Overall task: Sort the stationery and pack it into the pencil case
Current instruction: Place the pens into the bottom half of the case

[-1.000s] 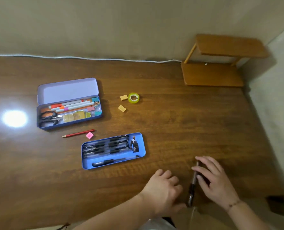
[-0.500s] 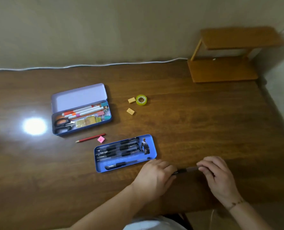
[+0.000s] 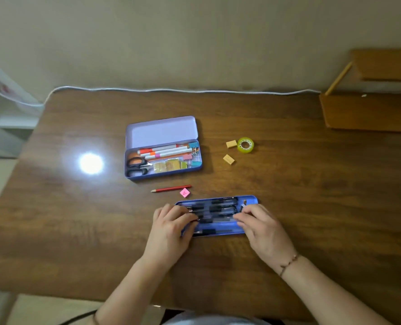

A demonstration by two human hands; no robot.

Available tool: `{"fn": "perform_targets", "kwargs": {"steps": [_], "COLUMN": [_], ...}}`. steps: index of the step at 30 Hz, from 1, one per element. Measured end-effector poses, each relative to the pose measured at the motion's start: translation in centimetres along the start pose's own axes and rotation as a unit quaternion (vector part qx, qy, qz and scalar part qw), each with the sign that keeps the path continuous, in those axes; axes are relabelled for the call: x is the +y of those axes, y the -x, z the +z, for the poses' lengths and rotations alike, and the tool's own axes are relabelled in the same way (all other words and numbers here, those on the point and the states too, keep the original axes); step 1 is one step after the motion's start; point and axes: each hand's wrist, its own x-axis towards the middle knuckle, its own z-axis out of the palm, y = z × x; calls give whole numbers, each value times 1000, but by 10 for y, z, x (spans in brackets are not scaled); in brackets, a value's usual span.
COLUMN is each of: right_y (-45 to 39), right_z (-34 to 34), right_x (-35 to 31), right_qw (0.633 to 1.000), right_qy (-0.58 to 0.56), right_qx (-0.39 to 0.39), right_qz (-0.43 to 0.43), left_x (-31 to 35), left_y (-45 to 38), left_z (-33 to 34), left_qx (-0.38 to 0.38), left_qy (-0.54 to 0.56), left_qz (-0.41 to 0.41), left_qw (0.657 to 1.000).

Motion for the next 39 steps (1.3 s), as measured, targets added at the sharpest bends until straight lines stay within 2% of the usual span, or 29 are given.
{"fn": "perform_targets", "kwargs": {"steps": [6,13,17,22,27,29,31,35,39], "right_y": [-1,10,18,16,16,14,8,-15,-29], "right_z": [4,-6,-9,-8,-11,-15,-23,-43,-57], "right_x": [0,-1,-4,-8,-3,-4,-11,-40,-67], "right_qw": [998,994,981,979,989,995,993,990,980], "right_qy": [57,109,189,196,142,62,-10,-52,-118], "right_qx": [-23,3,-34,-35,-17,29,78,134,157], "right_qz": [-31,-1,35,37,38,69,87,18,5], "left_x": [-6,-9,-9,-10,-11,-5,11,52,71], "left_y": [7,9,11,12,13,12,6,-12,-25], "left_z": [0,-1,-1,-2,-4,-9,-15,-23,-32], "left_qx": [-7,-18,-12,-5,1,25,37,23,18], "left_qy": [-10,-10,-12,-14,8,31,49,50,87], "left_qz": [-24,-42,-49,-65,-78,-70,-27,53,52], "left_qw": [1000,999,999,998,997,997,998,997,995]}}
